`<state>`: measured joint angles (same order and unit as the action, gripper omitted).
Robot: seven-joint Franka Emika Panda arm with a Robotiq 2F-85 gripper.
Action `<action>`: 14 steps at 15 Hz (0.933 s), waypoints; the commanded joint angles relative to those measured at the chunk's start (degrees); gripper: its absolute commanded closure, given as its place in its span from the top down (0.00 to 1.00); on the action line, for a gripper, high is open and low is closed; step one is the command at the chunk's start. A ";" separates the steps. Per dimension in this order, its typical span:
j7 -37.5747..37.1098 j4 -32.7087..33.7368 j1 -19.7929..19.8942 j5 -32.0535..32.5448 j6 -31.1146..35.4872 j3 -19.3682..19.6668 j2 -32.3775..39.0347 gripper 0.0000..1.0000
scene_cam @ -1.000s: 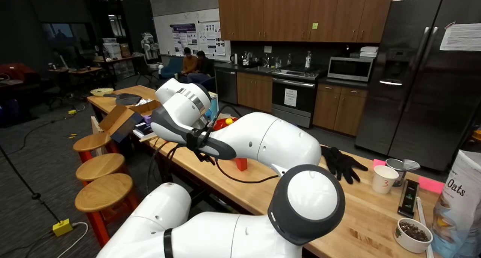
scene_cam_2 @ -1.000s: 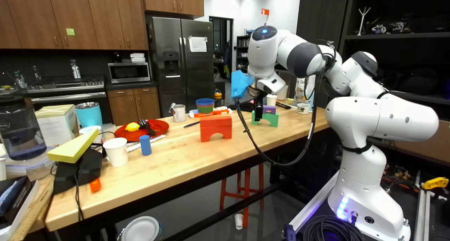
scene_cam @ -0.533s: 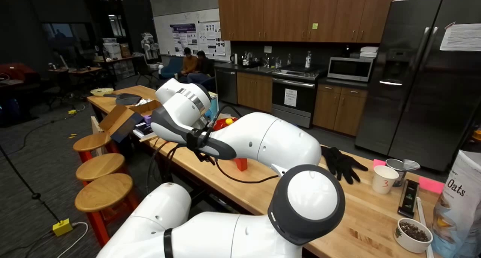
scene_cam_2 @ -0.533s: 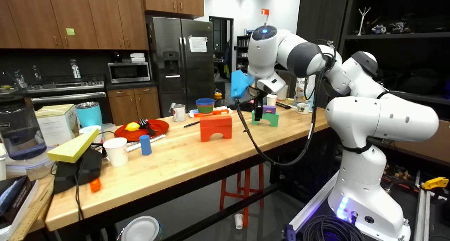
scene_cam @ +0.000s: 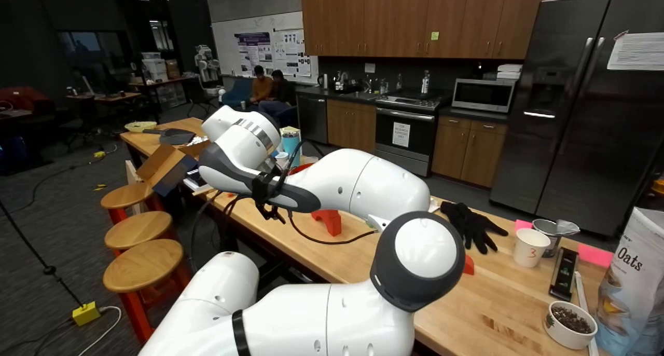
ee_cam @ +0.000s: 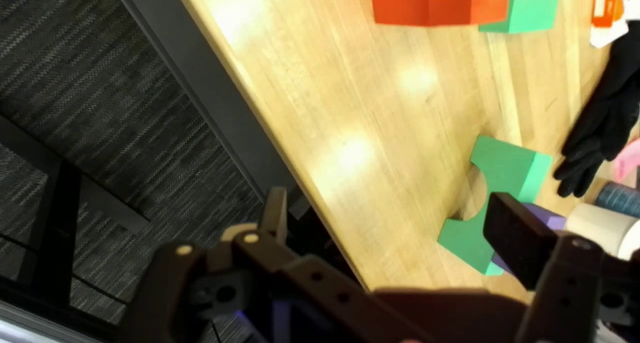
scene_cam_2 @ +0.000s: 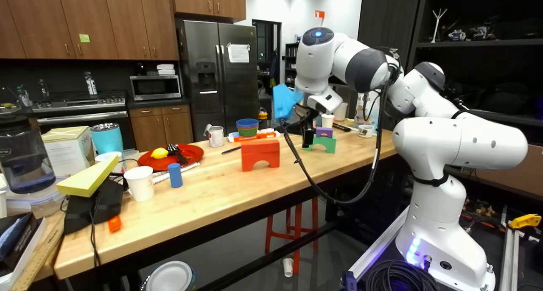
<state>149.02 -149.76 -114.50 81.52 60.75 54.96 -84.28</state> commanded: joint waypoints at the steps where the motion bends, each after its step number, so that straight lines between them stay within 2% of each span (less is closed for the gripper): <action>1: -0.02 3.84 -10.26 -0.26 0.15 -0.74 0.00 1.00; 3: -0.02 4.98 -12.58 -0.13 0.21 -1.24 0.00 1.00; 4: 2.20 6.38 -11.33 0.40 -0.80 -1.72 0.00 1.00; 5: 1.42 7.36 -11.41 0.76 -2.24 -2.15 0.01 1.00; 6: 0.69 8.73 -9.89 1.81 -2.53 -2.49 0.06 1.00; 7: 1.25 10.39 -5.54 2.20 0.51 -2.49 3.20 1.00; 8: 1.09 12.44 -4.54 3.19 0.77 -2.25 3.49 1.00; 9: -0.08 14.71 -6.10 5.91 -2.00 -2.27 0.66 1.00; 10: -0.16 16.11 -2.12 5.80 3.39 -1.35 4.13 1.00; 12: 0.03 17.94 -0.49 8.75 8.90 0.07 3.90 1.00; 14: 0.23 16.56 -0.14 11.12 17.05 2.19 4.07 1.00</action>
<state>149.30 -132.67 -115.29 90.03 68.90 54.72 -83.04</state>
